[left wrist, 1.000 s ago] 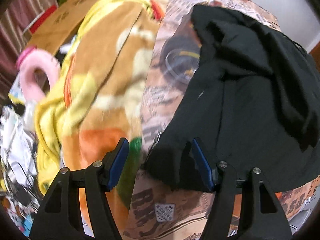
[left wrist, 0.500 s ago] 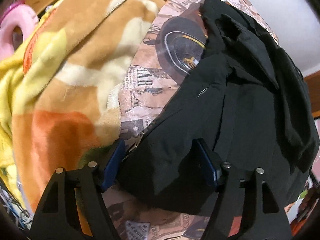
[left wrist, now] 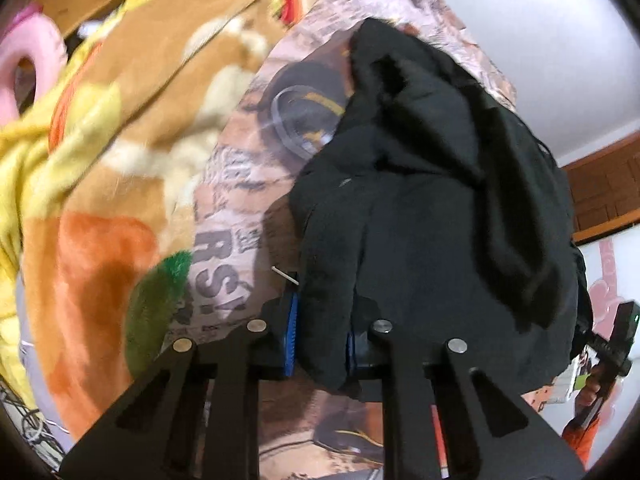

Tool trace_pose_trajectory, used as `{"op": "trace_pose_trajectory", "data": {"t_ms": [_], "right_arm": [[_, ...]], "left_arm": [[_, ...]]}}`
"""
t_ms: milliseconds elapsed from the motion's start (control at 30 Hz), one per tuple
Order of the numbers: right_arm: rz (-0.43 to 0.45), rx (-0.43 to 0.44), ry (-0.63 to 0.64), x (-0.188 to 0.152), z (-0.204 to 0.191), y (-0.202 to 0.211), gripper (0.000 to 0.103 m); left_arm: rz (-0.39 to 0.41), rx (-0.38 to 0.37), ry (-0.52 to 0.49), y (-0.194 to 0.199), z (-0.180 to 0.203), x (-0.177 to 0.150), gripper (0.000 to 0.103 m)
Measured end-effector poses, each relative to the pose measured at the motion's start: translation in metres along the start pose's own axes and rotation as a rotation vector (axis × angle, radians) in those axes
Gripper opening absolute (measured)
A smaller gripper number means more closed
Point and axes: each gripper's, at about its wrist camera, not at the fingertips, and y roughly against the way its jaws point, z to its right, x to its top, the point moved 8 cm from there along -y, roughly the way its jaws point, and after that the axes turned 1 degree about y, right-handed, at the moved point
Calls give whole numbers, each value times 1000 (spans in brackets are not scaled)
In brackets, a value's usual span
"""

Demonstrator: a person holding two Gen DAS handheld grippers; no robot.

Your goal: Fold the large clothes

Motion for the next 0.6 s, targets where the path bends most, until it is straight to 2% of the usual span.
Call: {"op": "trace_pose_trajectory", "data": {"t_ms": [200, 367, 500, 600], "right_arm": [[-17, 75, 41, 22, -14, 19, 6], [33, 129, 89, 56, -29, 45, 5], [76, 124, 143, 83, -46, 52, 5], [103, 99, 184, 108, -56, 49, 5]], "left_arm": [[76, -68, -70, 37, 44, 21, 16], [132, -130, -115, 61, 85, 60, 15], [183, -196, -131, 87, 113, 92, 15], [209, -214, -142, 92, 128, 122, 15]]}}
